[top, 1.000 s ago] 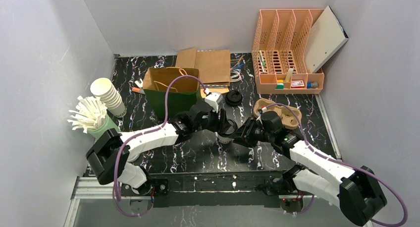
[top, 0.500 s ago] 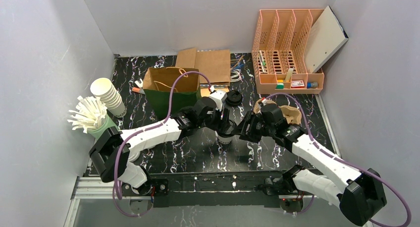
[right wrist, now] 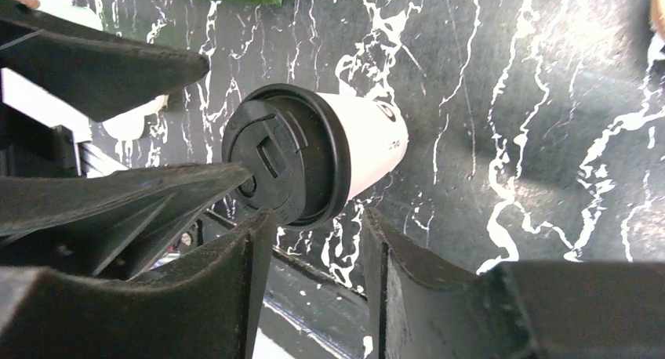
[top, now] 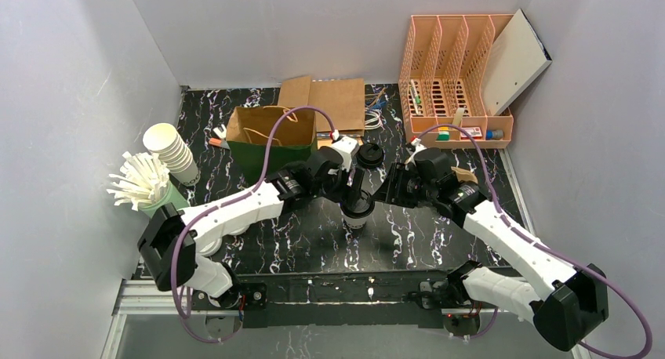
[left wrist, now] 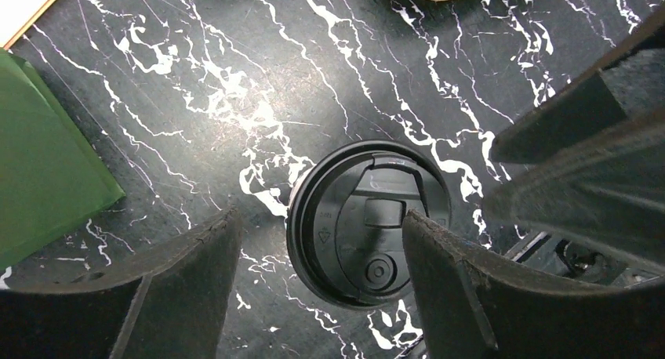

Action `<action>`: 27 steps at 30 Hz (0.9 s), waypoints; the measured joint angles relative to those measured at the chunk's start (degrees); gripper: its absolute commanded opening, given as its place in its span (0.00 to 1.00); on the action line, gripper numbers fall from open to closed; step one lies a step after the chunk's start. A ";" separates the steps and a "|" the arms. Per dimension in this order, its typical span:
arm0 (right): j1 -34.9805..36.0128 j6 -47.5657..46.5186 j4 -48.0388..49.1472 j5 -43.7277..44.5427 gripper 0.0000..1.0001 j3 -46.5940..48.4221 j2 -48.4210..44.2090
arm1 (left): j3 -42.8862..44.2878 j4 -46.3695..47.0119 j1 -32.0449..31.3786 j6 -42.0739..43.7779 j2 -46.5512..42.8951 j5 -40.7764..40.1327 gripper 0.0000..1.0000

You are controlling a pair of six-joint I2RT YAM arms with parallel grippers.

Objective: Pack the takeout coffee
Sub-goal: Close the cup lid on the coffee cup.

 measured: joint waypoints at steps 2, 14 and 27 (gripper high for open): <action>-0.37 -1.81 -0.22 0.15 0.48 0.52 0.48 | 0.13 -0.66 0.00 -0.04 -1.11 -0.09 0.71; -3.17 -11.19 -1.53 -2.89 0.30 3.48 8.17 | -7.78 -2.03 -0.04 -11.43 -13.35 -2.23 0.25; -3.28 -14.60 -1.46 -4.70 0.24 4.26 8.55 | -14.29 0.81 -0.09 -20.83 -15.41 -3.72 0.19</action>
